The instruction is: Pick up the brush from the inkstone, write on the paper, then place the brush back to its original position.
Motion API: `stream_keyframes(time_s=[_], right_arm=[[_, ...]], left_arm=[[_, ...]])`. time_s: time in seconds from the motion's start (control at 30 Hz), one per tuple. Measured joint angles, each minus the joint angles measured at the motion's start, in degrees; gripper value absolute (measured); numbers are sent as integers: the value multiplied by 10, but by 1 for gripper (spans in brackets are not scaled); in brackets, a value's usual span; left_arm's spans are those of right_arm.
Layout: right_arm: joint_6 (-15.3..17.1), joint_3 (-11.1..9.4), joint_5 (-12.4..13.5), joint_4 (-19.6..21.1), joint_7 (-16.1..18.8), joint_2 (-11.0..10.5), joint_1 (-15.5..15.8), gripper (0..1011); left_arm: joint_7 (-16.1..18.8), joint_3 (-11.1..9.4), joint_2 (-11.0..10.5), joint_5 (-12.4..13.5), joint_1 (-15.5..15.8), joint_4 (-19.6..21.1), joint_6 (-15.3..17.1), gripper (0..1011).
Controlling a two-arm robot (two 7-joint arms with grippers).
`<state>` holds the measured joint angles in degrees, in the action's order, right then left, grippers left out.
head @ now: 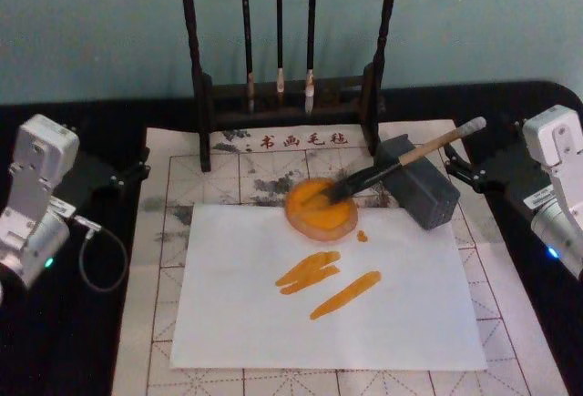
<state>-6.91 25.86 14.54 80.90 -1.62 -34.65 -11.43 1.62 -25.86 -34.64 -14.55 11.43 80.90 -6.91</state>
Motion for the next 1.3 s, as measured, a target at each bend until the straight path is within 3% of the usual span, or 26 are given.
stream_keyframes(time_s=[1.3], right_arm=[[0,0,0,0,0,0,0,1000]], left_arm=[[0,0,0,0,0,0,0,1001]])
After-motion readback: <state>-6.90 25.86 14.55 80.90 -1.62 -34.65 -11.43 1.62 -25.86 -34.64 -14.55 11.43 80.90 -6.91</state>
